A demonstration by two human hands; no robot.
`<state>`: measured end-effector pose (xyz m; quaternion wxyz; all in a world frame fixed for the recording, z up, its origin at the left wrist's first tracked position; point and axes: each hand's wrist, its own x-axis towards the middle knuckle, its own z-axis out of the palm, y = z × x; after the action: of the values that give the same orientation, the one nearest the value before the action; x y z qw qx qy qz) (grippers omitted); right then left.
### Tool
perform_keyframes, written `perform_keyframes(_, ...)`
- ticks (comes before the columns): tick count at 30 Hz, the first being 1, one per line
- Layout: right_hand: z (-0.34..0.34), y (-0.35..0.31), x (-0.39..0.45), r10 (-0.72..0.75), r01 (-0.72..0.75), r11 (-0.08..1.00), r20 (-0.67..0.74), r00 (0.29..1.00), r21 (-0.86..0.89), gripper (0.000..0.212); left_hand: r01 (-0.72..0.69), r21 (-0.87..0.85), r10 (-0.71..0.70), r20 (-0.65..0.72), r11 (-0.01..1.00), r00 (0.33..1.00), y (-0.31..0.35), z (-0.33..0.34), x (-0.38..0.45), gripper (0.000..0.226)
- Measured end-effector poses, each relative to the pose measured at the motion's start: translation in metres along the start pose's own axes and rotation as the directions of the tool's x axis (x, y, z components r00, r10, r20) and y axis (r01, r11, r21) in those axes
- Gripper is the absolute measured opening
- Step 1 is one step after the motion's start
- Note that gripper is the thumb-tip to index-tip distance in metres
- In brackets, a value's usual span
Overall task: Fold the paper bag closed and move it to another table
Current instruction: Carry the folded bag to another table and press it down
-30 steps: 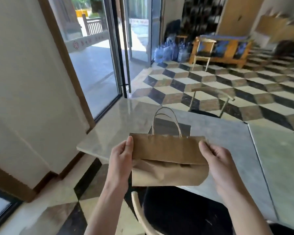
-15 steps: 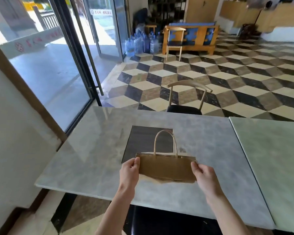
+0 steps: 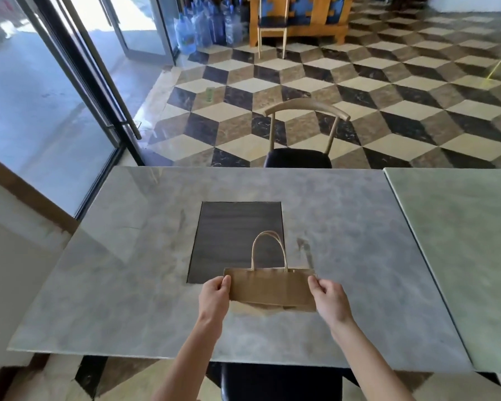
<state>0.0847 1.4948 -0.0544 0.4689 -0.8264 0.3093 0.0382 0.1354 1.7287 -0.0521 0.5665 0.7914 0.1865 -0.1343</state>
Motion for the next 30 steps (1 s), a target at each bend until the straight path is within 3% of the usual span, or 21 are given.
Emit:
perform_keyframes(5,0.013,0.009,0.006,0.045,-0.046,0.998,-0.046,0.998,-0.03,0.049,0.008,0.037,-0.01,0.052,0.999,0.999,-0.014,0.006,0.013,0.038)
perform_keyframes(7,0.016,0.009,0.009,0.045,-0.048,0.998,-0.078,0.996,-0.037,0.044,-0.013,0.045,0.013,0.005,0.999,1.0,-0.009,0.009,0.014,0.027)
perform_keyframes(9,0.02,0.003,0.008,0.04,-0.055,0.995,-0.165,0.985,-0.089,0.026,-0.046,0.117,0.055,-0.08,0.992,0.995,-0.001,0.013,0.011,0.009)
perform_keyframes(11,0.025,0.002,0.006,-0.105,-0.006,0.934,-0.291,0.951,-0.358,0.037,-0.176,0.362,0.238,-0.135,0.916,0.962,-0.001,0.016,0.008,0.034)
perform_keyframes(12,0.028,0.002,0.004,-0.216,0.051,0.871,-0.288,0.933,-0.489,0.041,-0.287,0.538,0.39,-0.086,0.792,0.917,-0.003,0.016,0.007,0.043)
perform_keyframes(14,0.031,0.0,-0.002,-0.438,0.231,0.74,-0.193,0.878,-0.632,0.043,-0.481,0.742,0.578,0.156,0.466,0.801,-0.005,0.019,0.004,0.054)
perform_keyframes(15,0.033,-0.001,-0.003,-0.529,0.332,0.67,-0.113,0.841,-0.665,0.044,-0.568,0.75,0.627,0.269,0.341,0.731,-0.007,0.021,0.004,0.051)
perform_keyframes(17,0.038,-0.004,-0.003,-0.603,0.494,0.553,0.086,0.793,-0.671,0.048,-0.663,0.709,0.602,0.427,0.24,0.675,-0.008,0.027,0.005,0.047)
perform_keyframes(19,0.042,-0.005,-0.003,-0.595,0.566,0.507,0.211,0.776,-0.65,0.055,-0.693,0.706,0.497,0.552,0.149,0.67,-0.011,0.032,0.008,0.074)
perform_keyframes(22,0.048,-0.009,-0.002,-0.511,0.559,0.548,0.279,0.813,-0.622,0.063,-0.701,0.706,0.429,0.605,0.099,0.671,-0.012,0.035,0.016,0.092)
perform_keyframes(26,0.053,-0.015,0.001,-0.45,0.581,0.517,0.378,0.809,-0.629,0.075,-0.691,0.716,0.424,0.597,0.103,0.681,-0.007,0.035,0.022,0.083)
perform_keyframes(30,0.052,-0.019,0.009,-0.404,0.592,0.556,0.432,0.806,-0.584,0.078,-0.699,0.711,0.459,0.597,0.079,0.658,-0.014,0.037,0.021,0.072)
